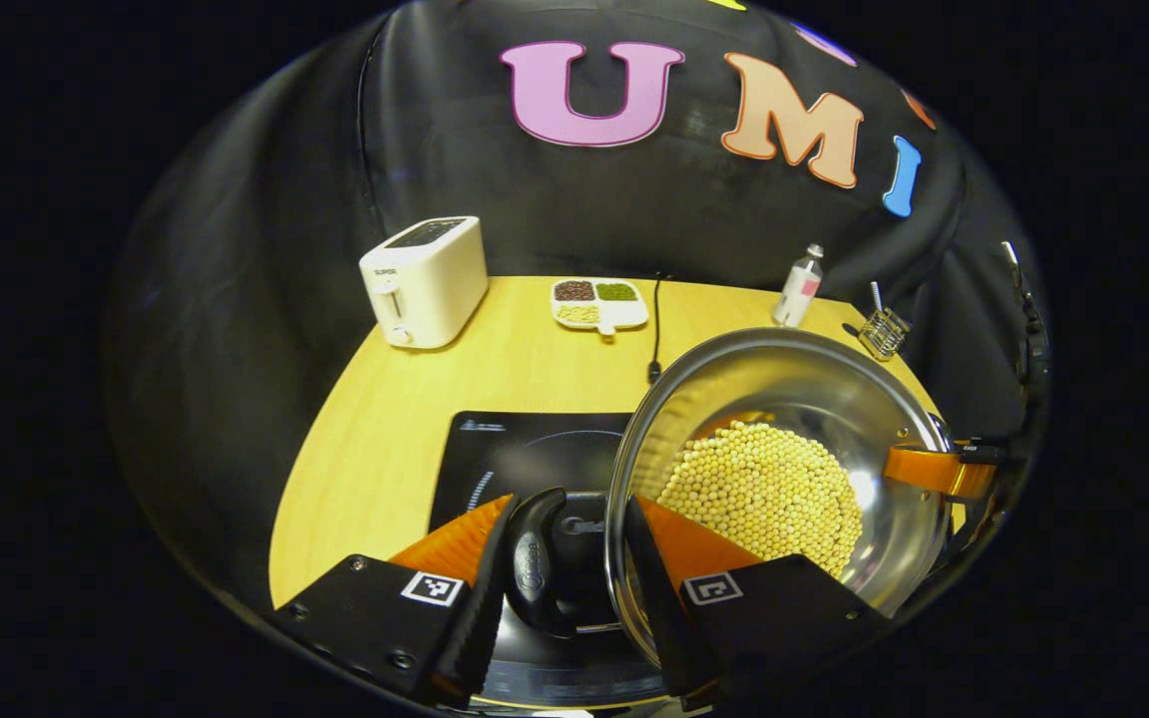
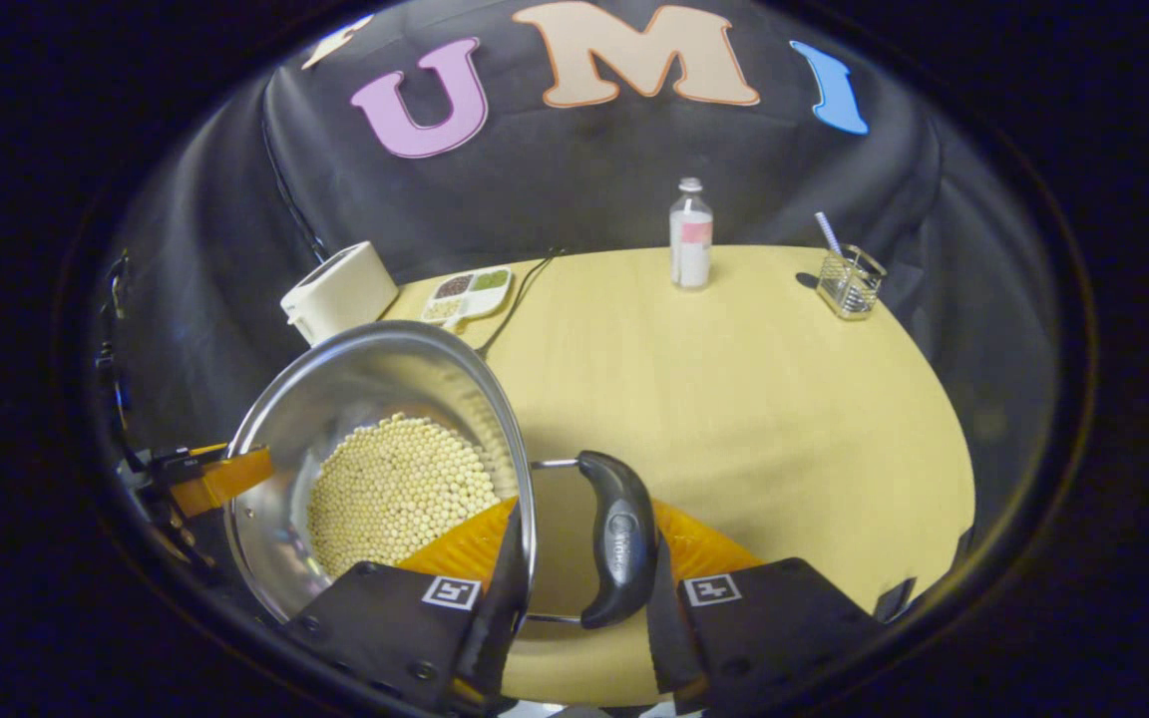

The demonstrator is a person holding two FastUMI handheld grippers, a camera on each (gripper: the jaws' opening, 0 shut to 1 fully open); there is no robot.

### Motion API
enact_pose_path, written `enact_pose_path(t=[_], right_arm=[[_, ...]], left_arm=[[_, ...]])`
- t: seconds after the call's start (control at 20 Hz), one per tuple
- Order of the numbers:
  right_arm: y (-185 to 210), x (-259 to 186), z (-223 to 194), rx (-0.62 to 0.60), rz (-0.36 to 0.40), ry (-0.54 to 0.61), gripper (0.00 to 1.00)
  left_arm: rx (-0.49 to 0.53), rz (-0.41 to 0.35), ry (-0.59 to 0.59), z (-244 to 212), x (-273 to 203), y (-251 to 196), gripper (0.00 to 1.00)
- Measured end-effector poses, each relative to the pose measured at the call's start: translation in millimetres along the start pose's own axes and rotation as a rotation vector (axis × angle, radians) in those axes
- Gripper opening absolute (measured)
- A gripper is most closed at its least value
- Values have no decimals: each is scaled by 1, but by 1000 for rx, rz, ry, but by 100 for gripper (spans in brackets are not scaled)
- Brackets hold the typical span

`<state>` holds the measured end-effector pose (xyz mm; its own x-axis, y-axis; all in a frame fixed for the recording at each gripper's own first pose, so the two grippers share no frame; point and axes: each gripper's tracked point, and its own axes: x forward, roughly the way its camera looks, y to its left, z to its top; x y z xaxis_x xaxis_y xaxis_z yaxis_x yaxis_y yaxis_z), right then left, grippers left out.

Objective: First push the handle of the pot to place it horizontally, then grasp the pot with both hands and set it on the induction cooktop.

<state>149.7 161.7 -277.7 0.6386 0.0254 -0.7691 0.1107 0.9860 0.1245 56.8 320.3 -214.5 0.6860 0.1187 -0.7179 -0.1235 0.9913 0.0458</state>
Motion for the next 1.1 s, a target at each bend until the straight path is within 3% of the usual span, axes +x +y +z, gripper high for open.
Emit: enact_pose_path(t=[0.1, 0.4, 0.45, 0.5, 0.55, 0.65, 0.7, 0.8, 0.95, 1.0, 1.1], right_arm=[[24, 7, -9, 7, 4, 10, 59], [67, 25, -27, 14, 19, 41, 60], [71, 30, -29, 13, 18, 43, 53], [75, 33, -31, 15, 16, 47, 53], [77, 36, -33, 14, 15, 52, 59], [85, 42, -36, 14, 14, 61, 59], [86, 46, -37, 14, 15, 64, 53], [88, 52, -39, 10, 14, 71, 59], [92, 53, -40, 5, 12, 68, 59], [93, 54, -39, 0, 12, 66, 54], [95, 53, -39, 4, 8, 64, 53]], left_arm=[[6, 6, 12, -3, 2, 24, 66], [4, 26, 37, -15, 9, 69, 66], [5, 25, 38, -16, 12, 73, 67], [5, 26, 44, -17, 15, 76, 66], [7, 27, 50, -19, 17, 80, 66], [7, 28, 60, -21, 21, 87, 67], [10, 28, 63, -22, 23, 90, 66], [3, 30, 70, -26, 24, 95, 66], [-5, 26, 72, -30, 26, 99, 67], [-6, 27, 67, -29, 26, 100, 66], [2, 24, 66, -28, 28, 103, 66]])
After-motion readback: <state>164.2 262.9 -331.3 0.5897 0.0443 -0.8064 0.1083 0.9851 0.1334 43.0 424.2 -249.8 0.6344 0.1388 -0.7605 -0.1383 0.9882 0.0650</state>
